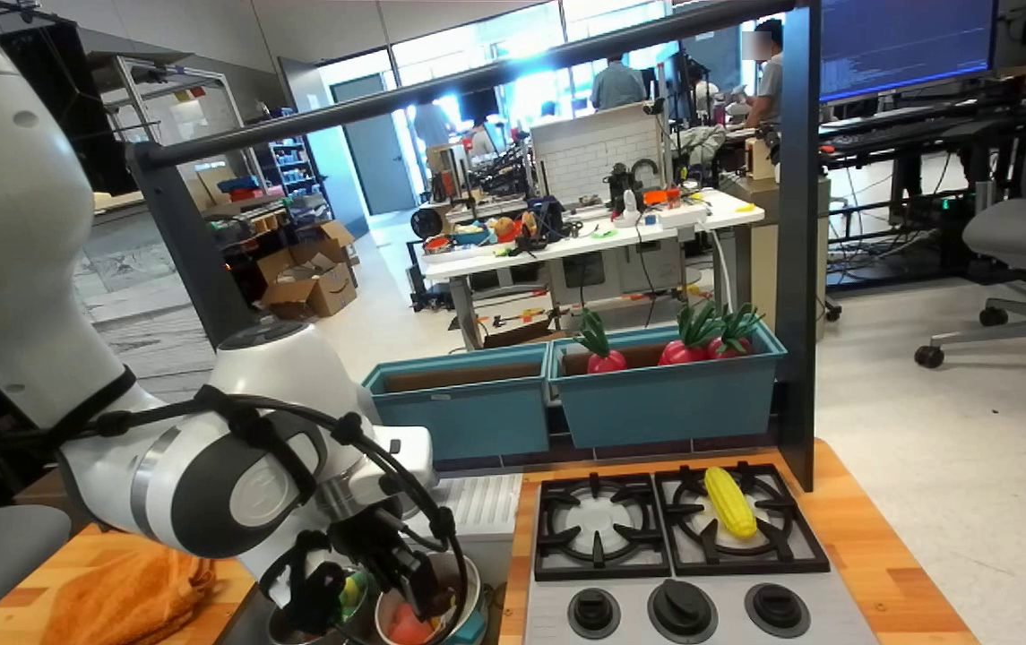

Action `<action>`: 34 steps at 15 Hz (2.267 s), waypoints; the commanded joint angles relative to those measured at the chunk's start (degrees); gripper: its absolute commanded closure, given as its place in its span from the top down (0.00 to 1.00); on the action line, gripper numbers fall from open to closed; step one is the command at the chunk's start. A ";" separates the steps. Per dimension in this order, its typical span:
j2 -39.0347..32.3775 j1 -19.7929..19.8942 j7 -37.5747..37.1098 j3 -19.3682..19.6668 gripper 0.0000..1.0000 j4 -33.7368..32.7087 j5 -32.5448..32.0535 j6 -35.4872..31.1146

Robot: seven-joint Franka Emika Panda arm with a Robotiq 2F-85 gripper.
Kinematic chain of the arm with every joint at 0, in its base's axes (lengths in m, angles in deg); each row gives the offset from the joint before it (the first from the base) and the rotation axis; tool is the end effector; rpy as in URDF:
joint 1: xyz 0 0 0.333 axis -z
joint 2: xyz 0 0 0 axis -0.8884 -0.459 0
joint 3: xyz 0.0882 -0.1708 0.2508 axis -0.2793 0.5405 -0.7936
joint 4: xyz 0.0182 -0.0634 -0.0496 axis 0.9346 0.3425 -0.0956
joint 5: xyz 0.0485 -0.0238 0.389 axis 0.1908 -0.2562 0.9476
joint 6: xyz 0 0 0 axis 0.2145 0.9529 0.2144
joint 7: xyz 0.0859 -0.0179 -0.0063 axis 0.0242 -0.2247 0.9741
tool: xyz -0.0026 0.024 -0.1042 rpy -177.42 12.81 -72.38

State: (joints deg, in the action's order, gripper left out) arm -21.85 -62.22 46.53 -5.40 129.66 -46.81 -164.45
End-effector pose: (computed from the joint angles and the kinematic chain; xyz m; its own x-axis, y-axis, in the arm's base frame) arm 0.5566 -0.0599 -0.0377 0.8731 -0.4793 0.0893 -0.4806 -0.8769 -0.0083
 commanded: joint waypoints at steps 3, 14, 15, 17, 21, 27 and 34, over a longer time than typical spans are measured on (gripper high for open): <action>-4.47 -2.70 -2.29 3.23 0.36 -6.33 -0.01 2.50; -15.45 -6.73 -8.50 7.93 0.37 -21.02 -0.52 9.96; -15.68 -6.56 -8.55 7.80 0.30 -21.43 -0.51 10.00; -14.81 -6.08 -8.02 7.22 0.15 -20.71 -0.46 9.49; -9.95 -4.59 -5.41 4.57 0.05 -14.96 -0.20 7.01; 4.31 -3.52 -0.89 1.88 0.05 1.29 -0.57 4.46; 19.73 -0.59 -4.09 6.43 0.05 19.21 4.20 -13.13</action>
State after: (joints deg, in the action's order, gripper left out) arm -9.66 -65.73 42.53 0.31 140.53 -44.53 -171.11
